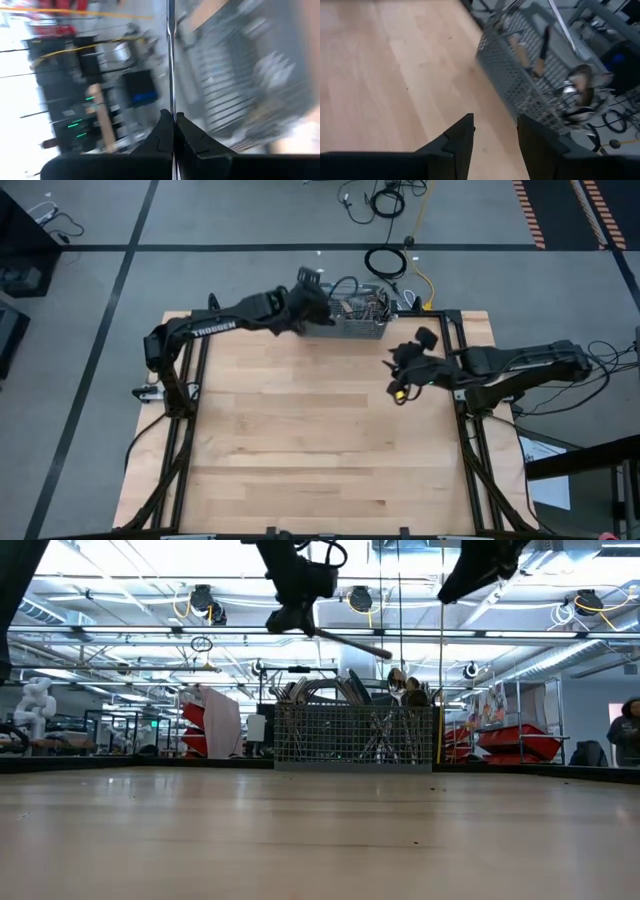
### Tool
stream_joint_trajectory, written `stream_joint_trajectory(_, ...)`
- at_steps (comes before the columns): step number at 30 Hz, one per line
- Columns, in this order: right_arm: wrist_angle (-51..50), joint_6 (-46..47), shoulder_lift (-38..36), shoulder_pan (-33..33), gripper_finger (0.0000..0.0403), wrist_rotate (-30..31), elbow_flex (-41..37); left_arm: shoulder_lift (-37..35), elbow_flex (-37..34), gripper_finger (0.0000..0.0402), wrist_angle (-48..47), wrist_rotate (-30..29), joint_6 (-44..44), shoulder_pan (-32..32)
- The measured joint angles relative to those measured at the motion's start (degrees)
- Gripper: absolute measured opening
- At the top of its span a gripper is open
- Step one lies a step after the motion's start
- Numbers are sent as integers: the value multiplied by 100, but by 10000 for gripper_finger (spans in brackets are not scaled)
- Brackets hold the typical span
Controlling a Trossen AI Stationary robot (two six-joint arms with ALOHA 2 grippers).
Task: Sort silverware
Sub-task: Put the silver table knife into the silverware organizer
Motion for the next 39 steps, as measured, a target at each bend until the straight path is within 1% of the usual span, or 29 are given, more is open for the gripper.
stream_joint_trajectory(2, -44, 8, -190, 0, 141, 110, 2, -2, 44, 4, 318, -247, 684, 129)
stream_joint_trajectory(5, -154, 94, -384, -7, 141, 265, 1, -2, 44, 4, 757, -449, 1681, 267)
stream_joint_trajectory(8, -258, 164, -471, -9, 141, 320, 0, 34, 44, 4, 1025, -469, 2439, 353)
stream_joint_trajectory(11, -331, 201, -473, -9, 141, 322, 0, 129, 44, 4, 1123, -453, 2967, 452)
stream_joint_trajectory(13, -353, 203, -460, -9, 141, 311, 0, 207, 42, 4, 1342, -417, 3152, 512)
stream_joint_trajectory(17, -406, 237, -457, -9, 141, 307, 0, 298, 42, 4, 1461, -394, 3444, 597)
stream_joint_trajectory(21, -470, 249, -456, -9, 141, 294, 0, 387, 42, 4, 1451, -302, 3519, 619)
stream_joint_trajectory(26, -473, 249, -456, -5, 141, 270, 0, 436, 44, 4, 1501, -115, 3811, 615)
stream_joint_trajectory(39, -506, 249, -455, 0, 141, 268, -2, 713, 42, 4, 1459, 136, 4750, 617)
